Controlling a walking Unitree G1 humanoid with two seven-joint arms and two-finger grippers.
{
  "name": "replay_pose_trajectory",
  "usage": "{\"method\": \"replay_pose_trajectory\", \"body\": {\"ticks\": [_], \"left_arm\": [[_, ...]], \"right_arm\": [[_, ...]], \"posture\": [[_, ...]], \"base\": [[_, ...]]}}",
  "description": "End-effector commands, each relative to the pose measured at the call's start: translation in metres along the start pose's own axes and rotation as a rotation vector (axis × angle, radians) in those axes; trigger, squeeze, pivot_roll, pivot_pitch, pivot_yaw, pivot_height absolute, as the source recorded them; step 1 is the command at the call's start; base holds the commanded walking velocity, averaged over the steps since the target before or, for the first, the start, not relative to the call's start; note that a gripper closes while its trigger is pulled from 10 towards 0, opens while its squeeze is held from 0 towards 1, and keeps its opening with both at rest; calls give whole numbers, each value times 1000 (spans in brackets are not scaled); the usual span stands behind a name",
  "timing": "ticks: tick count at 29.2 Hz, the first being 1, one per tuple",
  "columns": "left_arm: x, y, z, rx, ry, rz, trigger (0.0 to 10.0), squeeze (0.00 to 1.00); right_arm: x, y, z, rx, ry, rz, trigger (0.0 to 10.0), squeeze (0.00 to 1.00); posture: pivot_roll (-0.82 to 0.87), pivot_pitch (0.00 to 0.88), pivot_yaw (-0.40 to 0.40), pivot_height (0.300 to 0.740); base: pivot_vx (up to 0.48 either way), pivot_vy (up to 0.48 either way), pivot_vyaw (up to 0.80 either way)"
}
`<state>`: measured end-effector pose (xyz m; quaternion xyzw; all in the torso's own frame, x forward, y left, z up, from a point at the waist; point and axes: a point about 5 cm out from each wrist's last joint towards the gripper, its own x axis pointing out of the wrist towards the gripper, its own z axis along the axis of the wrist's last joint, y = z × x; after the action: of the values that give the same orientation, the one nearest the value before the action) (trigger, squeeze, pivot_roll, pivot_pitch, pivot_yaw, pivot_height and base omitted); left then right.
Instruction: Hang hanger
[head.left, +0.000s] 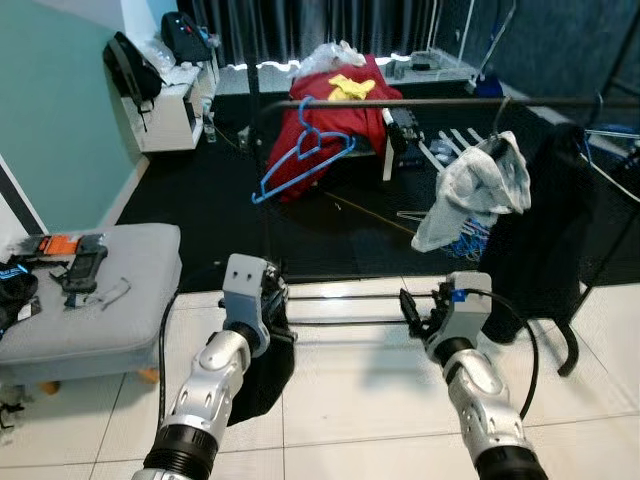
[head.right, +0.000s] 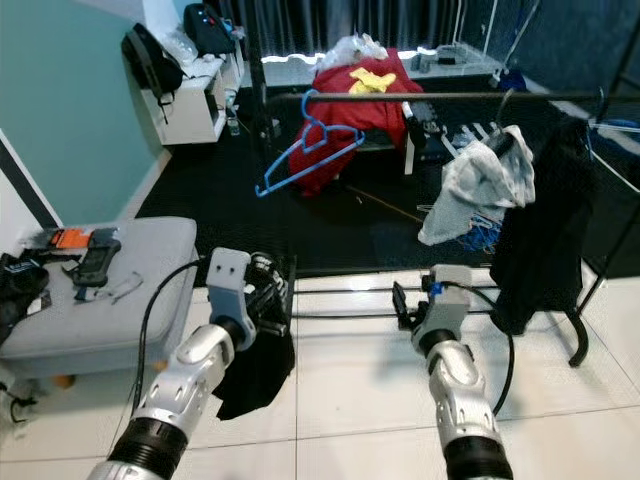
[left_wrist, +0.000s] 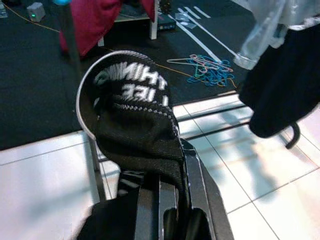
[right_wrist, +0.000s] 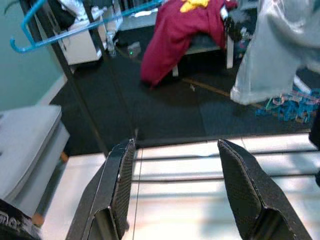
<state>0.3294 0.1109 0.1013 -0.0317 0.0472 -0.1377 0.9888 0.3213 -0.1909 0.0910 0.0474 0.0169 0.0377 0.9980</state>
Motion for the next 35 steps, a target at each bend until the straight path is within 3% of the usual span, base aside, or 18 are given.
{"method": "replay_pose_trajectory", "body": {"ticks": [1, 8, 13, 19, 35], "left_arm": [[-2, 7, -4, 7, 14, 20, 10000, 0], [0, 4, -4, -1, 17, 13, 10000, 0], [0, 3, -4, -1, 17, 13, 10000, 0], [0, 5, -4, -4, 16, 21, 10000, 0], [-6, 22, -14, 19, 50, 59, 10000, 0]], "right_arm": [[1, 6, 0, 3, -7, 19, 10000, 0], [9, 6, 25, -51, -99, 54, 10000, 0], [10, 7, 29, -69, -119, 69, 10000, 0], [19, 24, 61, -91, -216, 160, 10000, 0], [17, 29, 61, -89, -223, 192, 10000, 0]], "posture": [[-142, 31, 27, 740], [-145, 33, 34, 740], [-145, 33, 34, 740], [-151, 34, 28, 740], [-156, 36, 29, 740]], "base": [[368, 0, 0], [367, 0, 0], [371, 0, 0], [374, 0, 0], [376, 0, 0]]}}
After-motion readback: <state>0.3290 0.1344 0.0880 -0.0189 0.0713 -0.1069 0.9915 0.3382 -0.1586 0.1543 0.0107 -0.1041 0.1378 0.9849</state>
